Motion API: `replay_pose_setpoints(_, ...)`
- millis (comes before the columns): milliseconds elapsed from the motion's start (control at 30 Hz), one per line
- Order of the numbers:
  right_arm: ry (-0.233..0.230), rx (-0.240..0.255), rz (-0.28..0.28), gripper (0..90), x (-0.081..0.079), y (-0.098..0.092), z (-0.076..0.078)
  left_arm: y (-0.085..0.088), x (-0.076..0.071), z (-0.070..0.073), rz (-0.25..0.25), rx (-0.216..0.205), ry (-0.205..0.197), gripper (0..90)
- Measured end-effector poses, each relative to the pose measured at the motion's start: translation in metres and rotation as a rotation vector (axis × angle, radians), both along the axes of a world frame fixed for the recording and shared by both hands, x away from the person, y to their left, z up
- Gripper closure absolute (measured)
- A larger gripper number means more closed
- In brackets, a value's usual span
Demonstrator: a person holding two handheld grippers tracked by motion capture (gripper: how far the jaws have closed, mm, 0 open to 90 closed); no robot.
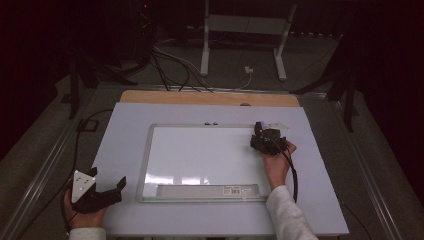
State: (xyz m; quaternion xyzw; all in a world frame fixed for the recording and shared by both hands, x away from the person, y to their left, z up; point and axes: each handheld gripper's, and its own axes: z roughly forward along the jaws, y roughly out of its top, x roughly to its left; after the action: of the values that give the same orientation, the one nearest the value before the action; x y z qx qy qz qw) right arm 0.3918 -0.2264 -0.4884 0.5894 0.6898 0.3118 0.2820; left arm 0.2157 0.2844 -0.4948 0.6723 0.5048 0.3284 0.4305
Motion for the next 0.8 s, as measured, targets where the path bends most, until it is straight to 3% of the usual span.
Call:
replay_pose_setpoints(133, -0.007, 0.002, 0.041, 14.1, -0.004, -0.001, 0.006, 0.000, 0.000, 0.000, -0.003, 0.004, 0.002, 2.1)
replay_pose_setpoints(333, -0.010, 0.065, 0.106, 2.5, -0.012, -0.012, 0.018, -0.001, 0.000, 0.000, -0.003, 0.001, -0.003, 2.1)
replay_pose_setpoints(567, -0.052, 0.101, 0.204, 0.8, -0.029, -0.024, 0.032, -0.002, -0.001, 0.001, -0.006, 0.002, -0.006, 2.1)
replay_pose_setpoints(800, -0.094, 0.105, 0.241, 0.8, -0.047, -0.034, 0.039, -0.002, -0.002, 0.003, -0.001, -0.001, -0.025, 2.0)
